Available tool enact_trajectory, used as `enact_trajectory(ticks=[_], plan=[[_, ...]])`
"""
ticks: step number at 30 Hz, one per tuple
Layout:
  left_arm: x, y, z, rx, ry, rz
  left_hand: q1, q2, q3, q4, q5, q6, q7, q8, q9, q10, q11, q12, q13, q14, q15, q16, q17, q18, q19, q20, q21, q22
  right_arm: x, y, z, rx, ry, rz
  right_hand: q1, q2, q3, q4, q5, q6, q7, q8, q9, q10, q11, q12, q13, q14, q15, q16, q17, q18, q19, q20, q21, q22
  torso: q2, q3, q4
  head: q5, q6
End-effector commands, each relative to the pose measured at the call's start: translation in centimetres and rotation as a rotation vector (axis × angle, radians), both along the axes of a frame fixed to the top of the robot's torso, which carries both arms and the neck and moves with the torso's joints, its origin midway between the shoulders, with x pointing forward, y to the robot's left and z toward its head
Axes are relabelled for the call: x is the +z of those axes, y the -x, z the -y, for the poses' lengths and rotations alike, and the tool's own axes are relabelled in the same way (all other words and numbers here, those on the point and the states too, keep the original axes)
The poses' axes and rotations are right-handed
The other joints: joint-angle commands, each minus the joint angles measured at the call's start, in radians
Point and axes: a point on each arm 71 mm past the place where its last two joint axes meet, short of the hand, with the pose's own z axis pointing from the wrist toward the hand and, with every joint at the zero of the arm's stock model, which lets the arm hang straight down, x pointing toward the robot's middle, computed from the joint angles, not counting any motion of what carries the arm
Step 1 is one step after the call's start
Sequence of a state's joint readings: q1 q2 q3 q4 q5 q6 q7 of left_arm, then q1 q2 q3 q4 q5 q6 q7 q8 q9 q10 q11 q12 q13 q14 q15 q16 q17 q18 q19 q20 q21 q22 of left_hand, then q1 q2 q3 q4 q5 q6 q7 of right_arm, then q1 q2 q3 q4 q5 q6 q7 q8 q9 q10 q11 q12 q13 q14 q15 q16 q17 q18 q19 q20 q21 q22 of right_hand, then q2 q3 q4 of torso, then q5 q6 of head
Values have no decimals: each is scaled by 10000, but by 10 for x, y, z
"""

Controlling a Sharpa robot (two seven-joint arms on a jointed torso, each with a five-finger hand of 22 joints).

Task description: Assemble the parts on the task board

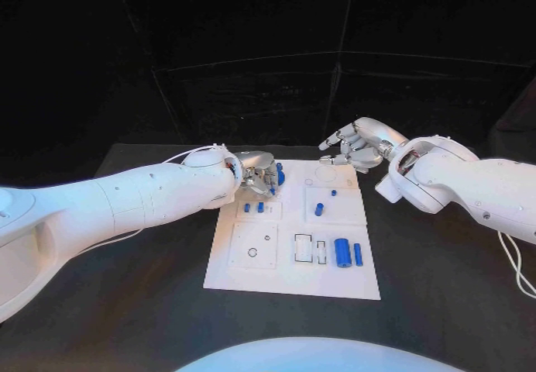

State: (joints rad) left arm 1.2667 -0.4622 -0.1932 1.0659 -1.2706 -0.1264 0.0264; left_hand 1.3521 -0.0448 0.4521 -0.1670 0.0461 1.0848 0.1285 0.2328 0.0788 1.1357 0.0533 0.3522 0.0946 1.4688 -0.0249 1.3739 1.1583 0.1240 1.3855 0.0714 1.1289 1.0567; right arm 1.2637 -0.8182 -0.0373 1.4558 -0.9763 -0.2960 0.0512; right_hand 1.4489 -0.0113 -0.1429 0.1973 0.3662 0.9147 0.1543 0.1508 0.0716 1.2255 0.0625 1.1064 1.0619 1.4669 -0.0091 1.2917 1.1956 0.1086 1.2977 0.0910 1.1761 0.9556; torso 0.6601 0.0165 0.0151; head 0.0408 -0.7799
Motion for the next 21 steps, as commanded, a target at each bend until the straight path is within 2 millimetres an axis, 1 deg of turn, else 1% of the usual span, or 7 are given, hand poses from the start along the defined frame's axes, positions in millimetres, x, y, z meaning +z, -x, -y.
enact_trajectory(ticks=[1,3,4,9,14,21], plan=[[8,0,-3,132,344,127,-118,-20,70,-3,16,71,-13,-41,-7,84,8,-71,-21,286,-26,46,-14,-114,40,20,57,17,1,-1,0,-15,-42,67,-7,85,2,-18,42,-68,-8,41,-9,-32,14,56,8,247,-67,-29,10,91,18,-16,-40,3,-10,-2,16,14,8],[11,-1,-6,197,448,143,-118,-20,70,-3,16,71,-13,-41,-7,84,8,-71,-21,286,-26,46,-14,-114,40,20,57,17,1,-1,0,-18,-39,64,-7,85,2,-18,42,-68,-8,41,-9,-32,14,56,8,247,-67,-29,10,91,18,-16,-40,3,-12,-2,26,20,20],[13,-1,-7,230,484,146,-146,-36,81,-7,15,84,-13,-55,-13,99,8,-93,-30,288,-25,53,-4,-114,40,22,61,24,1,-1,0,-20,-37,63,-7,85,2,-18,42,-68,-8,41,-9,-32,14,56,8,247,-67,-29,10,91,18,-16,-40,3,0,-2,9,35,26],[20,-2,-19,420,534,-8,-190,-71,87,-14,15,101,-18,-75,-22,125,6,-121,-41,285,-25,49,-21,-117,43,25,72,42,1,-1,0,-26,-28,52,-7,85,2,-18,42,-68,-8,41,-9,-32,14,56,8,247,-67,-29,10,91,18,-16,-40,3,4,-1,4,61,22],[20,-5,-31,579,372,-295,-240,-122,78,-25,14,121,-27,-97,-31,153,2,-153,-53,281,-26,44,-40,-116,41,26,74,50,1,-1,0,-43,-19,43,-7,85,2,-18,42,-68,-8,41,-9,-32,14,56,8,247,-67,-29,10,91,18,-16,-40,3,12,8,-14,90,11],[18,-6,-37,614,196,-576,-299,-141,72,-16,14,150,-40,-115,-37,192,-6,-182,-64,277,-29,40,-57,-112,31,25,64,46,1,-2,0,-43,-16,39,-7,85,2,-18,42,-68,-8,41,-9,-32,14,56,8,247,-67,-29,10,91,18,-16,-40,3,17,4,-18,113,-8]])
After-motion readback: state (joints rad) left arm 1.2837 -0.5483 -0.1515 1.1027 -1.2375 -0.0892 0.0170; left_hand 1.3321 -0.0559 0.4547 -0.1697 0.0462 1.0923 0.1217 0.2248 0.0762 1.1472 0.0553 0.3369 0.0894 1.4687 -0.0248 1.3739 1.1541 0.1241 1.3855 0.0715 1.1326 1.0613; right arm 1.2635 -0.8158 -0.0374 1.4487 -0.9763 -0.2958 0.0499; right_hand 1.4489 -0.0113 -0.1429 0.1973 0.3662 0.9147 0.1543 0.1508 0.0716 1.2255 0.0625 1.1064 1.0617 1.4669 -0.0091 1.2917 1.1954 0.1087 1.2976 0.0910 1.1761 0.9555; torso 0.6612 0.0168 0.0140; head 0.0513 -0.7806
